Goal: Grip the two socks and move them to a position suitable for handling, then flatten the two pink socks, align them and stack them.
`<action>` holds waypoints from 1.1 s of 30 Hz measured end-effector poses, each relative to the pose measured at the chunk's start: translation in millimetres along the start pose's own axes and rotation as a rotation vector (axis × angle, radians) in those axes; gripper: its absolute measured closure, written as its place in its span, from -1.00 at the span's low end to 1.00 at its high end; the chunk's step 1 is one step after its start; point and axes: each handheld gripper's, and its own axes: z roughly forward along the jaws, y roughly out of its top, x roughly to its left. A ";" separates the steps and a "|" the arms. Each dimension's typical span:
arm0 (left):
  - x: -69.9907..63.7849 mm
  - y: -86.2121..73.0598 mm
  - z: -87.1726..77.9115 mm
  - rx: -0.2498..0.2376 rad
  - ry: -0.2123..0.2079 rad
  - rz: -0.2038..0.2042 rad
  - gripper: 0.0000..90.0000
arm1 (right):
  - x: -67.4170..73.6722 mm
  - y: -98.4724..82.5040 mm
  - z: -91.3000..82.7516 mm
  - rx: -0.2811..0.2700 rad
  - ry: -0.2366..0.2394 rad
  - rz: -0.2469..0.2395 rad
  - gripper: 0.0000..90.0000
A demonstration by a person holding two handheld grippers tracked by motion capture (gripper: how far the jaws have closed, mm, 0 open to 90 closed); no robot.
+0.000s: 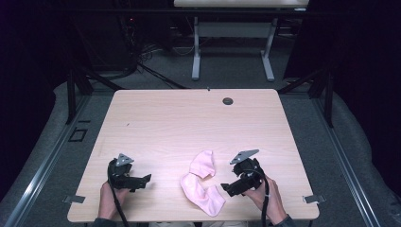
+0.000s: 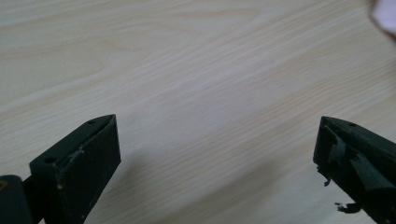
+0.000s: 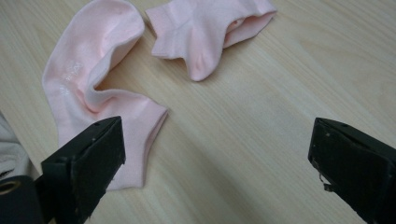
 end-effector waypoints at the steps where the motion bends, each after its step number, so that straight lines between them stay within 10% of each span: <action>1: -4.4 3.8 -1.2 0.002 -0.009 0.011 -0.96 | 0.6 -1.3 0.2 -0.002 0.000 0.000 -0.91; 16: -65.5 39.9 1.9 0.021 -0.134 0.135 -0.84 | 16.6 -15.2 8.5 0.024 0.009 -0.013 -0.60; 33: -98.7 58.4 35.6 0.127 -0.192 0.196 -0.11 | 35.8 -13.1 23.7 0.070 0.066 -0.008 0.09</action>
